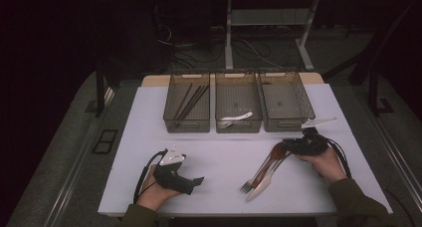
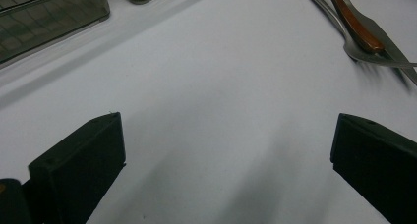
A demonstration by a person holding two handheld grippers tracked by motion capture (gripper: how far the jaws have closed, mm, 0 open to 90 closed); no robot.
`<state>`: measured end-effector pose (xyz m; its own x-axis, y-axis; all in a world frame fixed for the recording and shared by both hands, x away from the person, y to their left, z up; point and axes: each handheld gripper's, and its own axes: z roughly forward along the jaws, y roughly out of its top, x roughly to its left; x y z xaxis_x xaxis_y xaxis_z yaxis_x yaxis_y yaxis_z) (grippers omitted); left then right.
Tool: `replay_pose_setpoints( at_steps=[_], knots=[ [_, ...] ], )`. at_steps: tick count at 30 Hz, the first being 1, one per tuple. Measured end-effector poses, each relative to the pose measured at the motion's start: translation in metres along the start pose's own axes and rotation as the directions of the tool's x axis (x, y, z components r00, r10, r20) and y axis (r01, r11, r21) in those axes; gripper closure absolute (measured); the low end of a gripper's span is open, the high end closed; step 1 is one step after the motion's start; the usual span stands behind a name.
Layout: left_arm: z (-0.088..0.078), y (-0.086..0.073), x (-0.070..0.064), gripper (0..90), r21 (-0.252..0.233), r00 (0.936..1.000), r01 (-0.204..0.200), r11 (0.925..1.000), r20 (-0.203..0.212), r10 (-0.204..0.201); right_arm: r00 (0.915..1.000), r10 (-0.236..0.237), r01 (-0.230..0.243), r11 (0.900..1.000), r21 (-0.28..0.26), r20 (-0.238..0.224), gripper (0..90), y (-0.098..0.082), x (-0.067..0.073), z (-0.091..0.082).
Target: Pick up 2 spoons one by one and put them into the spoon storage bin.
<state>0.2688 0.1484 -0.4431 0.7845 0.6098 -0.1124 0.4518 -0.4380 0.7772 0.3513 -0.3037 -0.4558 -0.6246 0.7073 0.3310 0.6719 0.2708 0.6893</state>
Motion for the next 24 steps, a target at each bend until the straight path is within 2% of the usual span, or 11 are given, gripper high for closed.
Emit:
replay_pose_setpoints(
  at_steps=[5,14,24],
  knots=[
    [0.001,0.0,-0.001,0.0,0.001,1.0,0.004,1.0,0.005,-0.004,0.9996,0.017,-0.017,1.0,0.009,-0.02,70.1,-0.002,-0.002,0.002],
    [0.001,0.0,-0.001,0.0,0.003,1.0,0.006,1.0,0.007,-0.006,0.9966,0.057,-0.058,0.998,-0.008,-0.059,76.1,-0.004,-0.009,-0.002],
    [0.001,0.0,-0.001,0.0,0.003,0.9999,0.003,1.0,0.013,-0.003,0.9904,0.086,-0.095,0.992,-0.078,-0.109,81.2,-0.001,-0.013,-0.013]
  ],
)
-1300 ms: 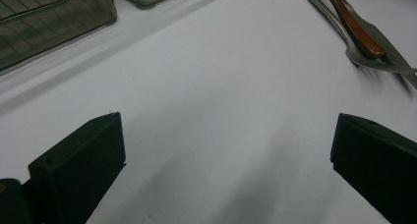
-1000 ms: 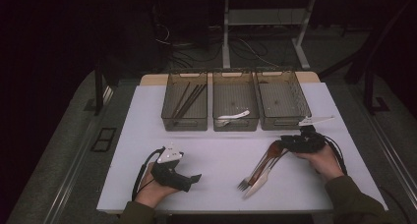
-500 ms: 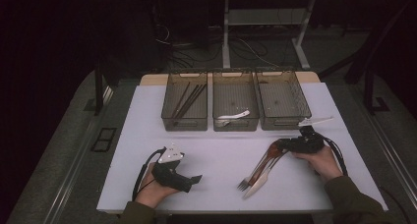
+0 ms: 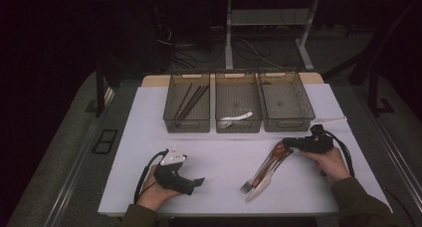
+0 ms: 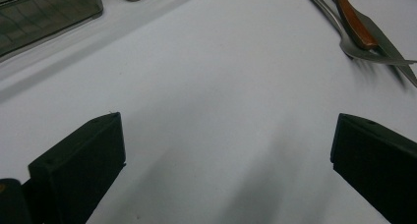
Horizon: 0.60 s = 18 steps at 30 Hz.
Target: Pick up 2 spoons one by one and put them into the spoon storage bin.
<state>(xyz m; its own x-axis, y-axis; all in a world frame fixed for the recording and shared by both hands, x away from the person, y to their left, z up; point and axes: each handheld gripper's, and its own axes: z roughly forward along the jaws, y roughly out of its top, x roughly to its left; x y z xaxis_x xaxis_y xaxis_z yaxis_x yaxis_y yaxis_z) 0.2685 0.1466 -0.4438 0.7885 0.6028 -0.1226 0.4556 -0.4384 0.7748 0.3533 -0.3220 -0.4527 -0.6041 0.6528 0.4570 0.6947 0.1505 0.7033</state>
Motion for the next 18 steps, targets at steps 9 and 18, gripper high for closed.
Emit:
replay_pose_setpoints(
  at_steps=[9,18],
  knots=[
    [0.0,0.0,0.0,0.0,0.0,1.0,-0.001,1.0,0.002,0.001,0.9987,0.01,-0.016,0.993,-0.117,-0.05,84.4,0.005,0.002,-0.016],
    [0.0,0.001,0.0,0.0,-0.004,1.0,0.0,1.0,0.003,0.0,0.9997,-0.019,0.017,0.986,-0.169,-0.012,84.7,0.009,0.007,-0.028]
  ],
)
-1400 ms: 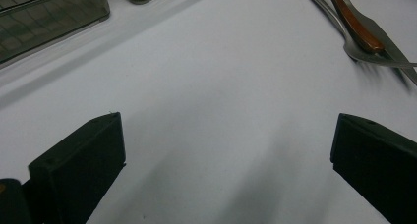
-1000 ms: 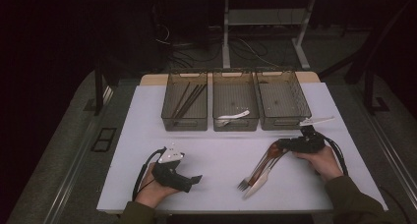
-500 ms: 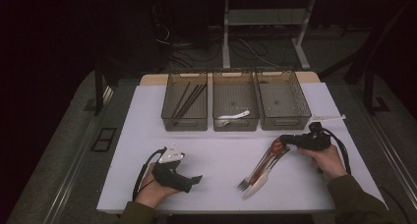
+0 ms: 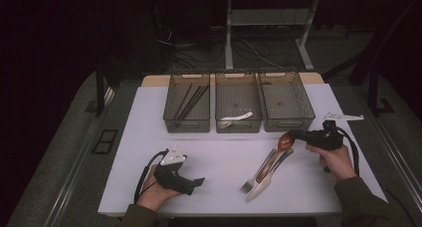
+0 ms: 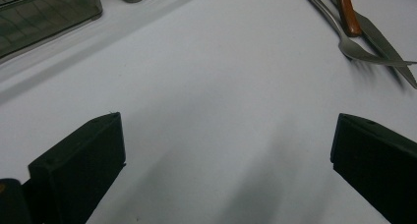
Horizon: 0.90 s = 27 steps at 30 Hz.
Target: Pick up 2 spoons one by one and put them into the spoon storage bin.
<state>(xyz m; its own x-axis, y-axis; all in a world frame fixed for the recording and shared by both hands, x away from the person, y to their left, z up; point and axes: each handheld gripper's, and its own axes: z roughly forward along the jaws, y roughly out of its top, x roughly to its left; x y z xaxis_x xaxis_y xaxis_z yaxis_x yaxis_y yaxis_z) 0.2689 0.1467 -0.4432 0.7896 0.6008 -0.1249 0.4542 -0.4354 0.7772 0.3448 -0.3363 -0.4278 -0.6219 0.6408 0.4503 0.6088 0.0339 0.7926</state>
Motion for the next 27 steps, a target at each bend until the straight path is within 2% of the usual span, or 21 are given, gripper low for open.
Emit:
replay_pose_setpoints(
  at_steps=[9,16,20,27],
  knots=[
    [-0.001,0.0,0.001,0.0,-0.006,0.9999,-0.009,0.9999,0.008,0.009,0.9987,-0.026,0.028,0.999,-0.044,0.045,84.8,0.009,0.007,-0.01],
    [-0.003,-0.002,0.005,0.0,-0.025,0.9997,-0.015,0.9996,0.018,0.015,0.997,-0.023,0.029,0.997,-0.074,0.075,84.8,0.02,0.009,-0.016],
    [-0.005,-0.003,0.008,0.0,-0.039,0.9997,-0.007,0.9992,0.024,0.007,0.9955,-0.036,0.044,0.995,-0.093,0.087,84.8,0.027,0.01,-0.017],
    [-0.008,-0.004,0.013,0.0,-0.044,0.9995,-0.015,0.9989,0.029,0.016,0.9936,-0.041,0.052,0.993,-0.104,0.105,84.8,0.039,0.013,-0.012]
  ],
)
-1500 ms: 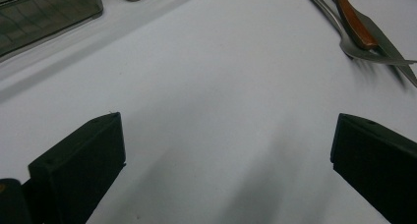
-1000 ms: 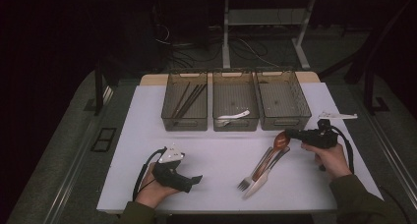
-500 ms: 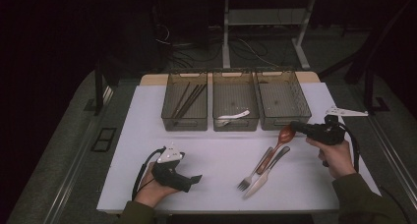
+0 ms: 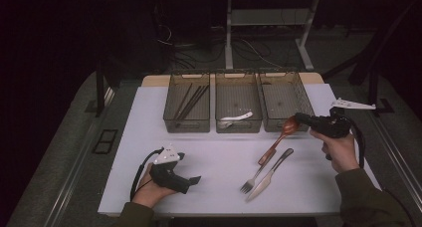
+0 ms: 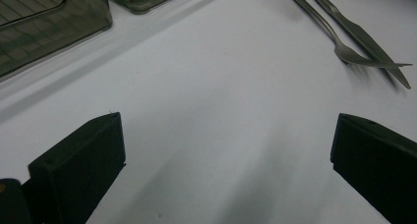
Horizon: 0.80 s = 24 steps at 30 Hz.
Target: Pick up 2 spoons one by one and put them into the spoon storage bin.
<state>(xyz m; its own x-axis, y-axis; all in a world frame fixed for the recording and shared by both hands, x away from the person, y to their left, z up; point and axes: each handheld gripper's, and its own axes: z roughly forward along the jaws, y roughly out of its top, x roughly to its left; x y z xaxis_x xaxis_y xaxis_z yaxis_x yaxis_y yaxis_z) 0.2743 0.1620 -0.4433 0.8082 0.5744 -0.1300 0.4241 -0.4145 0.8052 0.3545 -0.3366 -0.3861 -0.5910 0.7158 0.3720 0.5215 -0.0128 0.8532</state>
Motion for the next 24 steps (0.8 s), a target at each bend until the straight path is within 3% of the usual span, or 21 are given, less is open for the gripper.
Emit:
replay_pose_setpoints(
  at_steps=[10,24],
  knots=[
    [-0.005,-0.003,0.005,0.0,-0.015,1.0,-0.005,0.9999,0.003,0.005,0.9999,0.003,-0.003,1.0,-0.005,0.012,84.8,0.019,0.004,0.011],
    [-0.002,-0.001,0.001,0.0,-0.029,0.9995,-0.015,0.9995,0.028,0.016,0.9997,-0.004,0.005,0.999,-0.046,0.023,84.8,0.062,0.008,0.022]
  ],
)
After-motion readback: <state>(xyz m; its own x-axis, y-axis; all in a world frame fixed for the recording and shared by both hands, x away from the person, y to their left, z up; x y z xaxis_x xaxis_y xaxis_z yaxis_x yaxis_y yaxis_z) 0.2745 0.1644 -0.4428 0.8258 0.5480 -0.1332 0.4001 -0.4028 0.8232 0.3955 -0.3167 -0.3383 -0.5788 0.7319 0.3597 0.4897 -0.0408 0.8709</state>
